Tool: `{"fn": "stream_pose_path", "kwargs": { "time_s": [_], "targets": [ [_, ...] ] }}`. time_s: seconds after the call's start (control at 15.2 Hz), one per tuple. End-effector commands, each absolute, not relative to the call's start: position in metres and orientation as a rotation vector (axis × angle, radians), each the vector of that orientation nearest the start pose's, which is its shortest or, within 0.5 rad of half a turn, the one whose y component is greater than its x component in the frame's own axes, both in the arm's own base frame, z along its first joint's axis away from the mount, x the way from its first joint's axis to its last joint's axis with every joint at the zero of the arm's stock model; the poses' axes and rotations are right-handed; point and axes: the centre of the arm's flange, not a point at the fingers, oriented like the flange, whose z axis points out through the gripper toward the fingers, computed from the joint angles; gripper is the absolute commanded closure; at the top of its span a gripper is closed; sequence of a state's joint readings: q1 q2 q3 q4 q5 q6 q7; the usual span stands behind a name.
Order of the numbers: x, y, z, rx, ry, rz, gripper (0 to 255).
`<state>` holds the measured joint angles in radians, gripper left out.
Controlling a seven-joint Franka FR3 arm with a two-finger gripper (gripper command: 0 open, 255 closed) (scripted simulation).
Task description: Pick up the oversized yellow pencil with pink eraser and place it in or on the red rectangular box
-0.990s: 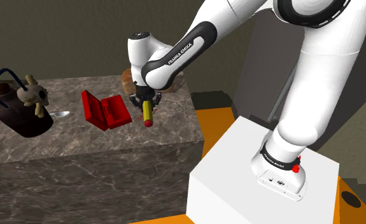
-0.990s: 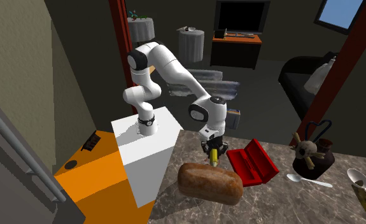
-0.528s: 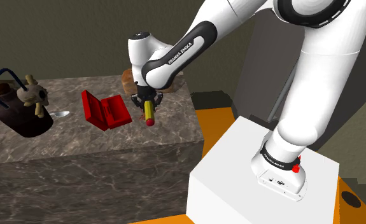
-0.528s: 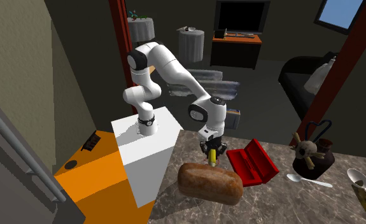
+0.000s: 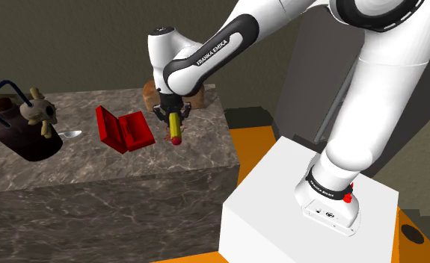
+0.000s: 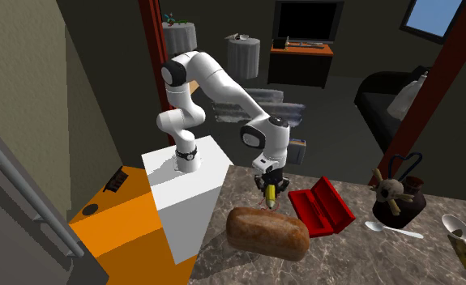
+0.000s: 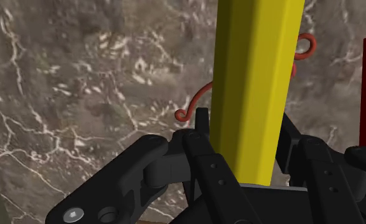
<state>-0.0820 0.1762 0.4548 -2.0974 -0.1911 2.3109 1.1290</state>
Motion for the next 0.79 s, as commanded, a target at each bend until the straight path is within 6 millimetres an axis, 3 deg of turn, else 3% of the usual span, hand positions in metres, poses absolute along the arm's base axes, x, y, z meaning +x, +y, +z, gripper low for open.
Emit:
{"fn": "stream_pose_path", "kwargs": {
  "time_s": [0.0,0.73],
  "targets": [
    [0.538,0.201,0.361,-2.988,0.990,-0.141,255],
    [0.538,0.201,0.419,-2.988,0.990,-0.141,255]
  ]
}}
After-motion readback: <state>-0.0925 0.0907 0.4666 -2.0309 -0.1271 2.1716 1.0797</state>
